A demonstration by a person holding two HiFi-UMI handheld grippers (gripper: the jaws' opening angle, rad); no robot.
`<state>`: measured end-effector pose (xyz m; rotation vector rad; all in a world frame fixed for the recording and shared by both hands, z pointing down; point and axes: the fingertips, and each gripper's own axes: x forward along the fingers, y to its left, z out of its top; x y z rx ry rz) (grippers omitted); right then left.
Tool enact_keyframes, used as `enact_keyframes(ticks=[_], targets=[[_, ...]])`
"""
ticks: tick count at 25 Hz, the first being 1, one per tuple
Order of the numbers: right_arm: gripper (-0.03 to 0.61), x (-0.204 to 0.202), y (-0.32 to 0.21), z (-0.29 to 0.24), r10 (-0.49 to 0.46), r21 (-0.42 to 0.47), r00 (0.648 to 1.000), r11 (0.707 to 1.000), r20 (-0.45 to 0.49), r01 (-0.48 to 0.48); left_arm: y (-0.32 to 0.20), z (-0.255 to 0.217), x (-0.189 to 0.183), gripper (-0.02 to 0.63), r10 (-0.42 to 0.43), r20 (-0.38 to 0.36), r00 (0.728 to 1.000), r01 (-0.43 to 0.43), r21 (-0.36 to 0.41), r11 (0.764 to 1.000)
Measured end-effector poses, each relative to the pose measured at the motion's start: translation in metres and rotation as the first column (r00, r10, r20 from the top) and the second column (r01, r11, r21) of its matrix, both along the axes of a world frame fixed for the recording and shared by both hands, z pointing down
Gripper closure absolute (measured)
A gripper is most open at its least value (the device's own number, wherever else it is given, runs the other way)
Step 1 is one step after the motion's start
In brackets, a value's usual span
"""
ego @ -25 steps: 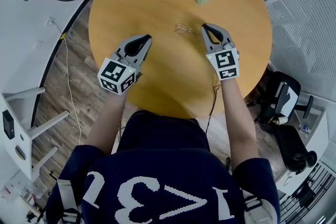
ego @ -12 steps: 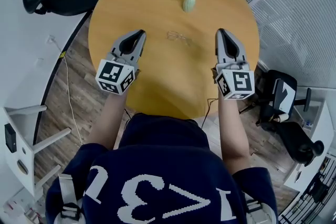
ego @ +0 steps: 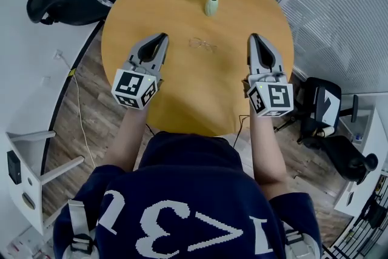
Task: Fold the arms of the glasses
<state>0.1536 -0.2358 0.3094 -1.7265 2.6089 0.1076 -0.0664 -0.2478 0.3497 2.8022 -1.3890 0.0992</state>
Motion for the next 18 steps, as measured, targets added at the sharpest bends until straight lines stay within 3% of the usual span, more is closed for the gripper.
enact_keyframes(ticks=[18], targets=[[0.554, -0.0020, 0.0049, -0.0045, 0.014, 0.002, 1.000, 1.000, 0.002, -0.014, -0.0003, -0.0050, -0.0003, 0.588, 0.003, -0.009, 1.000, -0.003, 0.007, 1.000]])
